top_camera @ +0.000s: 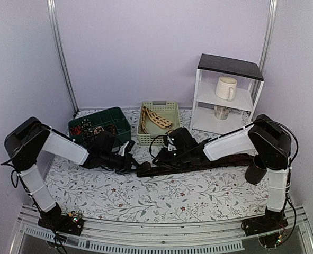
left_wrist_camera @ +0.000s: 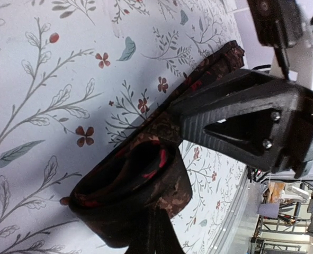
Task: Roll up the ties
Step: Roll the tie at the center of the board.
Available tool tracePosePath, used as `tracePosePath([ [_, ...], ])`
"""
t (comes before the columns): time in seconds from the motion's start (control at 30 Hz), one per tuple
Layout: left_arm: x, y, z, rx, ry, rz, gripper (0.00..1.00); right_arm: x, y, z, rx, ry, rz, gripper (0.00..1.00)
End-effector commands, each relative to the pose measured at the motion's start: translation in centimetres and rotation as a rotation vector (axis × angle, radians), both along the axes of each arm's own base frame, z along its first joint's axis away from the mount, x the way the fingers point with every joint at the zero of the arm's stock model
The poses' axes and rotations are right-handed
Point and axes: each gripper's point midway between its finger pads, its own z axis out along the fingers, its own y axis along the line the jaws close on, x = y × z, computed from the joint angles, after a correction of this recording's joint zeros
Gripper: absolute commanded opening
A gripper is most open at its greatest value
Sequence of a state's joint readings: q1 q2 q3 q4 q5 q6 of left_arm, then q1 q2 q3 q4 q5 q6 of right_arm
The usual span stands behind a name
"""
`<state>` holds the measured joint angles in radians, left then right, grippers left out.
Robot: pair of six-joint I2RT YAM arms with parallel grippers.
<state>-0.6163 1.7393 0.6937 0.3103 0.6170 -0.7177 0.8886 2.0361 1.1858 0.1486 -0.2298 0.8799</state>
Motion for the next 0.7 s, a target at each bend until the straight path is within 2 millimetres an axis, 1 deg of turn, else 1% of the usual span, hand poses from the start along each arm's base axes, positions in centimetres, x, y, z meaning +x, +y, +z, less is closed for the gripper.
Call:
tracePosePath([
  [0.0, 0.0, -1.2, -0.2, 0.002, -0.018, -0.034, 0.00, 0.4, 0.4, 3.5, 0.056, -0.044, 0.007, 0.24],
  [0.07, 0.0, -1.4, -0.5, 0.004, -0.015, -0.036, 0.00, 0.2, 0.8, 3.3, 0.062, -0.034, 0.026, 0.25],
  [0.13, 0.1, -1.5, -0.5, 0.004, -0.015, -0.037, 0.00, 0.0, 1.2, 2.7, 0.055, -0.018, 0.043, 0.27],
  [0.23, 0.2, -1.5, -0.7, 0.009, -0.015, -0.035, 0.00, -0.5, 1.0, 0.8, 0.014, 0.024, 0.060, 0.29],
  [0.3, 0.3, -1.5, -0.7, 0.014, -0.017, -0.031, 0.00, -0.8, 1.0, -0.1, -0.001, 0.037, 0.068, 0.29],
  [0.33, 0.3, -1.5, -0.8, 0.015, -0.017, -0.031, 0.00, -0.3, 1.7, 0.9, 0.019, 0.023, 0.072, 0.29],
  [0.37, 0.4, -1.5, -0.9, 0.018, -0.014, -0.028, 0.00, -0.3, 1.8, 0.9, 0.022, 0.025, 0.076, 0.29],
  [0.5, 0.5, -1.5, -1.0, 0.019, -0.013, -0.025, 0.00, -0.4, 2.0, 0.5, 0.017, 0.035, 0.085, 0.29],
  [0.67, 0.6, -1.7, -1.2, 0.020, -0.012, -0.022, 0.00, -0.7, 1.8, -0.7, -0.007, 0.062, 0.088, 0.28],
])
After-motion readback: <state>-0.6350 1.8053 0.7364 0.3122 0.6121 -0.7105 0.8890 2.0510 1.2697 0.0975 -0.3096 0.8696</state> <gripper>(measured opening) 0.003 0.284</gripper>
